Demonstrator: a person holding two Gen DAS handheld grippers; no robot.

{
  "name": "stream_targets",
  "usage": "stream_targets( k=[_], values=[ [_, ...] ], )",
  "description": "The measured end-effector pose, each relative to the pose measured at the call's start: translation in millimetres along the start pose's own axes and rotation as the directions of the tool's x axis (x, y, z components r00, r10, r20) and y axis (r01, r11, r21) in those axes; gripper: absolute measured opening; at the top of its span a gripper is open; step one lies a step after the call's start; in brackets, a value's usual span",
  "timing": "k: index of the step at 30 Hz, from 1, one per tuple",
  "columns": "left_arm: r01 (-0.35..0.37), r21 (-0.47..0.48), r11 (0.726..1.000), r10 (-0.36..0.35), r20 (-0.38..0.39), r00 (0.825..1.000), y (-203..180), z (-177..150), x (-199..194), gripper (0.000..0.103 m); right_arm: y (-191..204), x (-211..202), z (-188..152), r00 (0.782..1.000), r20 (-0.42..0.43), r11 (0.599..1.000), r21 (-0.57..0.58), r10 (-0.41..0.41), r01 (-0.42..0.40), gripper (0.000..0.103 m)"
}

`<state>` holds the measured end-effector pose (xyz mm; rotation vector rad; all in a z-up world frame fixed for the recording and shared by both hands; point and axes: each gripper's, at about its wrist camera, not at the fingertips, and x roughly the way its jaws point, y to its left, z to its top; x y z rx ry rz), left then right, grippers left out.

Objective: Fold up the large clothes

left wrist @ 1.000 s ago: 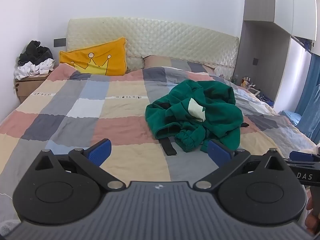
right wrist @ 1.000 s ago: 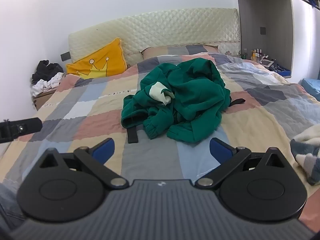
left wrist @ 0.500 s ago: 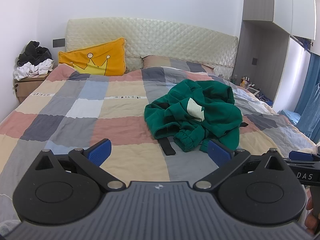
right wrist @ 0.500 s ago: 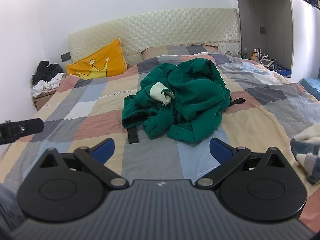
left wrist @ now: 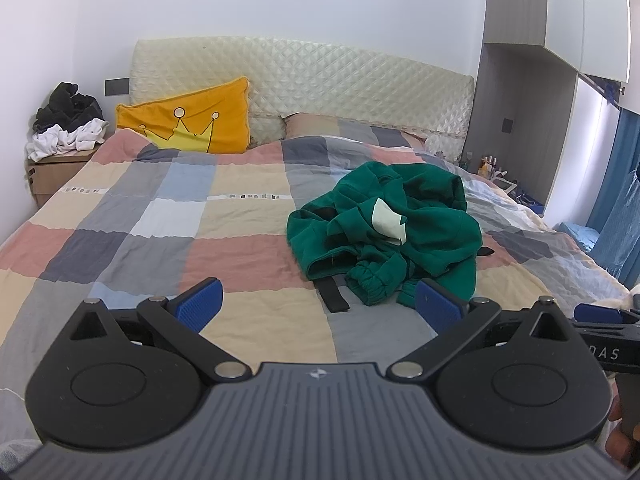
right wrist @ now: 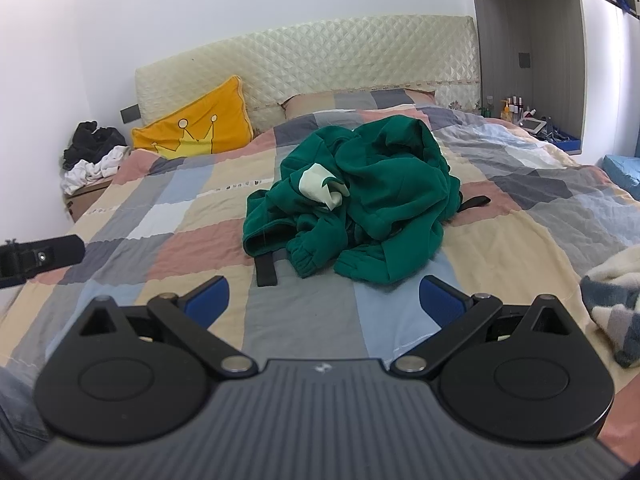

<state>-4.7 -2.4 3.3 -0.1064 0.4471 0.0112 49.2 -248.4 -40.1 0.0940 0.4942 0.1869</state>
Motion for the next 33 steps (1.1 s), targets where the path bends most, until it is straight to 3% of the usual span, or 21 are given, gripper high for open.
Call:
stream_targets(
  k=[33],
  values=[
    [0.016, 0.01, 1.0, -0.016, -0.004, 1.0, -3.5, 1.5, -1.8, 0.103, -1.2, -0.8, -0.2, 1.0, -0.003, 1.0, 0.011, 0.003, -0.003, 0.103]
  ],
)
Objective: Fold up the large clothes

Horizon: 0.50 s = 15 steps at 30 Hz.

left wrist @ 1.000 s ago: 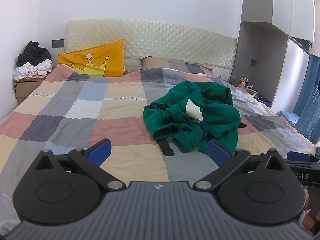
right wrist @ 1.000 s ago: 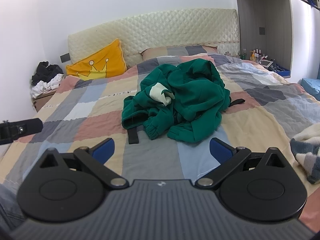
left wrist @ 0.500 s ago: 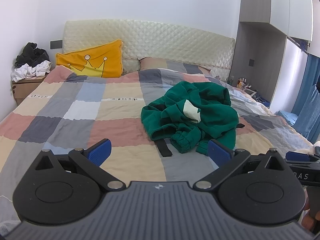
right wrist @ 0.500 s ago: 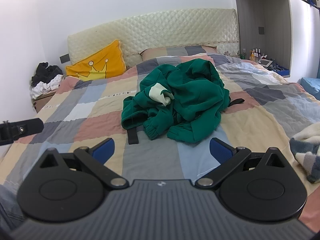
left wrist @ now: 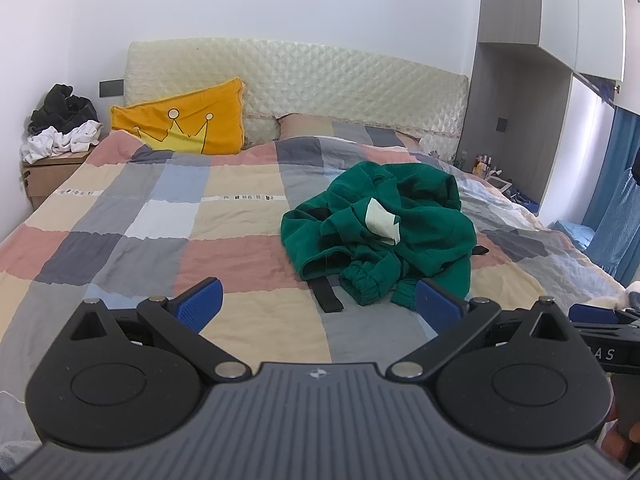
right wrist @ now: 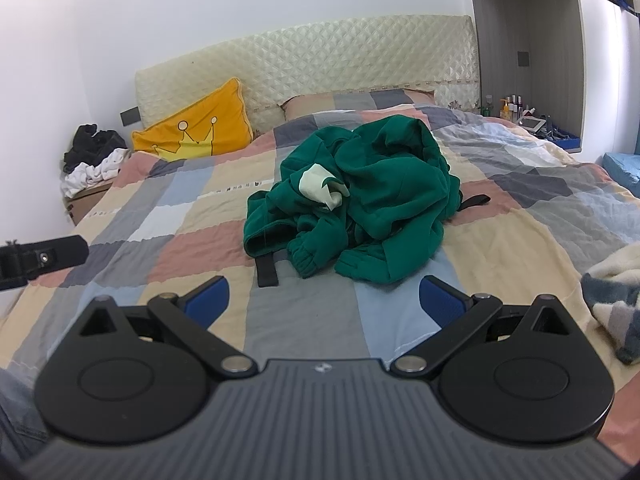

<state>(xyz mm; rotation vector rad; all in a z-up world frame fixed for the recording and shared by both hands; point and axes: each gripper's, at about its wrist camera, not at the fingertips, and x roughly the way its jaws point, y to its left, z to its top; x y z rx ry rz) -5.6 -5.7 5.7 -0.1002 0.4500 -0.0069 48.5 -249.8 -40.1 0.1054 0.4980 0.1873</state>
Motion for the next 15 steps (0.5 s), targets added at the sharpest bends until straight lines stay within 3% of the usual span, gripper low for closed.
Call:
stream_targets(
  k=[15],
  values=[
    [0.026, 0.045, 0.999, -0.027, 0.013, 1.0, -12, 0, 11, 0.103, -3, 3, 1, 1.0, 0.009, 1.0, 0.001, -0.007, 0.007, 0.103]
  ],
)
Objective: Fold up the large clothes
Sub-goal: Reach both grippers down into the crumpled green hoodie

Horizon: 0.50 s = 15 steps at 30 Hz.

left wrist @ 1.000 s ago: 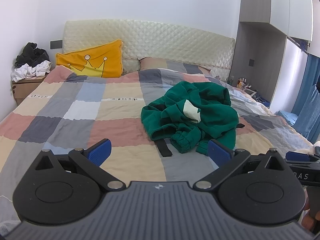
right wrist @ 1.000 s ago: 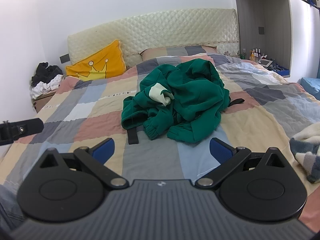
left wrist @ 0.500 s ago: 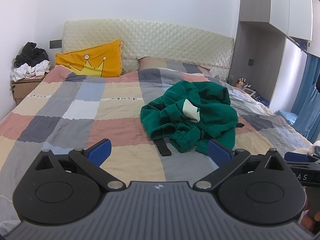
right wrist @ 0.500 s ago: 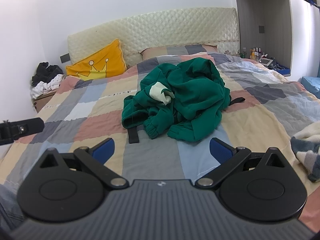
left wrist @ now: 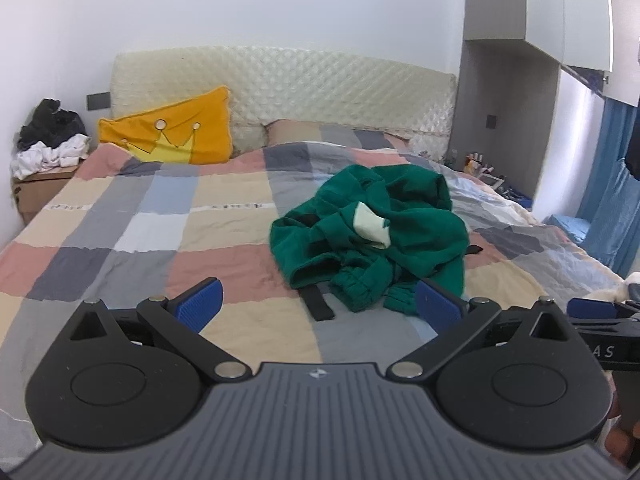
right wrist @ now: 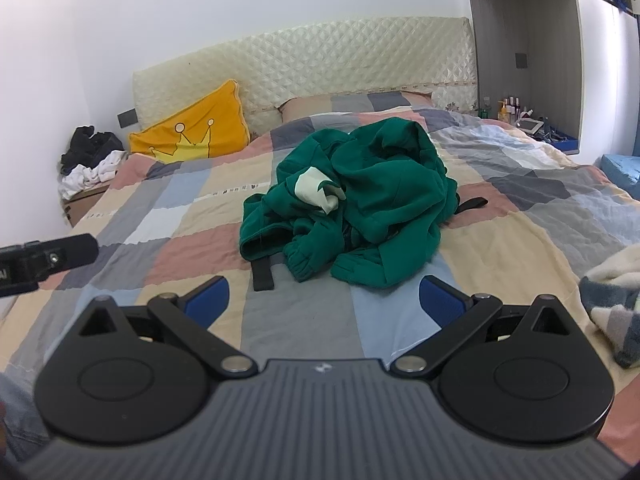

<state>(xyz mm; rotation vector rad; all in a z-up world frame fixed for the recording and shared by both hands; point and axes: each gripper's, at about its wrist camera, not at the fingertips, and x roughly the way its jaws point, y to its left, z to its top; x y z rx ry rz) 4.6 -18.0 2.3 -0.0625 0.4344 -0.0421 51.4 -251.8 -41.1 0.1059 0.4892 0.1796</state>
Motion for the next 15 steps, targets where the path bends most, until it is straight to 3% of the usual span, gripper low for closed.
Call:
stream_targets(
  k=[11, 15],
  values=[
    [-0.047, 0.029, 0.998, 0.047, 0.003, 0.999, -2, -1, 21, 0.103, -7, 16, 0, 1.0, 0.004, 1.0, 0.01, -0.014, 0.014, 0.103],
    [-0.007, 0.037, 0.999, 0.008, -0.009, 1.0, -4, 3, 40, 0.103, -17, 37, 3, 0.999, 0.017, 0.997, 0.052, -0.052, 0.051, 0.103]
  ],
)
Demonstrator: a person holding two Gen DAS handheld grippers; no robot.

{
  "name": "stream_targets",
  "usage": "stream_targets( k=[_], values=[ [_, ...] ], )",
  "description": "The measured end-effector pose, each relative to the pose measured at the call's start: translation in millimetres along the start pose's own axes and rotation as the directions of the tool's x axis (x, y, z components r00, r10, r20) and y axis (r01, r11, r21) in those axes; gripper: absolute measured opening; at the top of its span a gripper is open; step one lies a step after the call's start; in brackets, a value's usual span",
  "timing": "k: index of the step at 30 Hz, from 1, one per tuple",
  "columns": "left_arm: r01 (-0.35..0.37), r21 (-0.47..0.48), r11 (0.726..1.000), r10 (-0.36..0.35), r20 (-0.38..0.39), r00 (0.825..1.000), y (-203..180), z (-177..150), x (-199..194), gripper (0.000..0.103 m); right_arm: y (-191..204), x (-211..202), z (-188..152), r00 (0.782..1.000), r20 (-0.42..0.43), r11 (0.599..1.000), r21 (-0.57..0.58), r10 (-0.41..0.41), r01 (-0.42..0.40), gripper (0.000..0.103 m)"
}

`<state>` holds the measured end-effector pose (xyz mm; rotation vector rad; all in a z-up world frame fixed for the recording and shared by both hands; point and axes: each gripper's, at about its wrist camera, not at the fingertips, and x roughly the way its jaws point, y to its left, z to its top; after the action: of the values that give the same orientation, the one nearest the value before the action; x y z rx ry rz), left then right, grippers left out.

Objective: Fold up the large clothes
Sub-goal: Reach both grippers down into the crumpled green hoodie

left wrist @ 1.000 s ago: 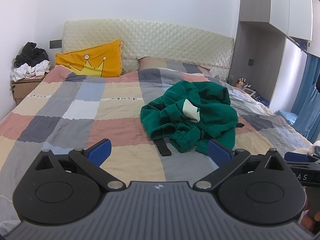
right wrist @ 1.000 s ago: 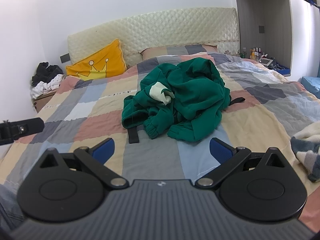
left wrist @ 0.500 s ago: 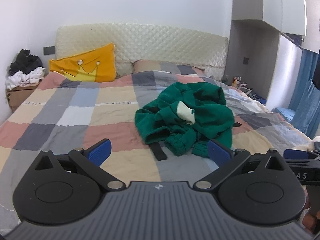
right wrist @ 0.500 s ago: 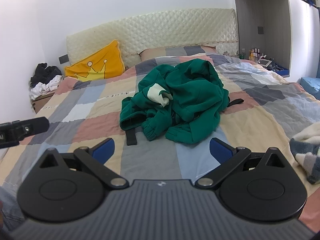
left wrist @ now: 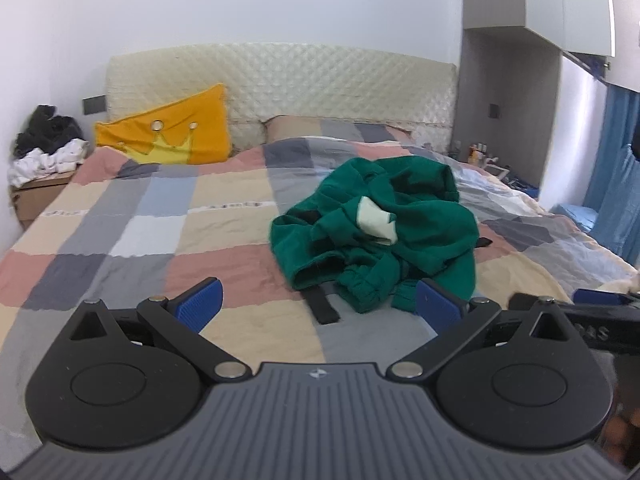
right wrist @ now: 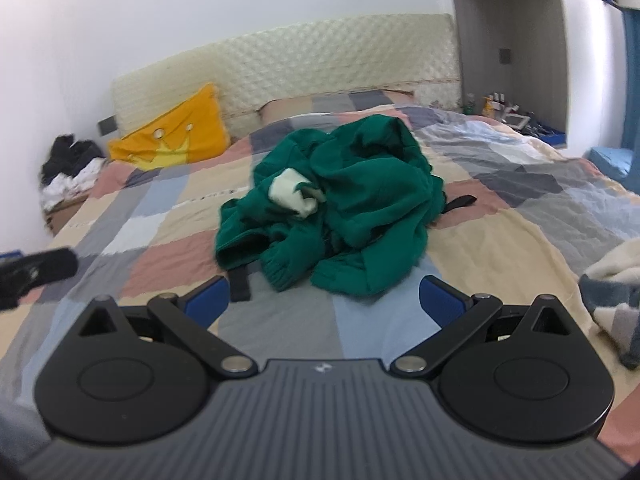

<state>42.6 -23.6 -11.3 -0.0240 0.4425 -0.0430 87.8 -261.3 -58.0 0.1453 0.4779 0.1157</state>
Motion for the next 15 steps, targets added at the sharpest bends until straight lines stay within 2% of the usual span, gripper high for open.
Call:
stream_targets(
  k=[3, 6, 8, 15],
  values=[
    [0.007, 0.006, 1.0, -0.007, -0.013, 1.0, -2, 3, 16, 0.103, -9, 22, 5, 1.0, 0.001, 0.997, 0.076, -0.028, 0.028, 0.103],
    [0.007, -0.01, 1.0, -0.007, 0.008, 1.0, -3, 8, 30, 0.103, -20, 44, 9, 1.0, -0.015, 0.987, 0.161, -0.018, 0.02, 0.103],
    [0.005, -0.023, 1.0, -0.005, -0.004, 1.0, -3, 12, 42, 0.103, -25, 54, 14, 1.0, -0.011, 0.981, 0.189, -0.026, 0.028, 0.103],
    [0.026, -0.073, 0.997, -0.028, -0.034, 0.999, 0, 28, 96, 0.103, -41, 81, 38, 0.994, 0.063, 0.96, 0.273, -0.087, 0.067, 0.103]
  ],
)
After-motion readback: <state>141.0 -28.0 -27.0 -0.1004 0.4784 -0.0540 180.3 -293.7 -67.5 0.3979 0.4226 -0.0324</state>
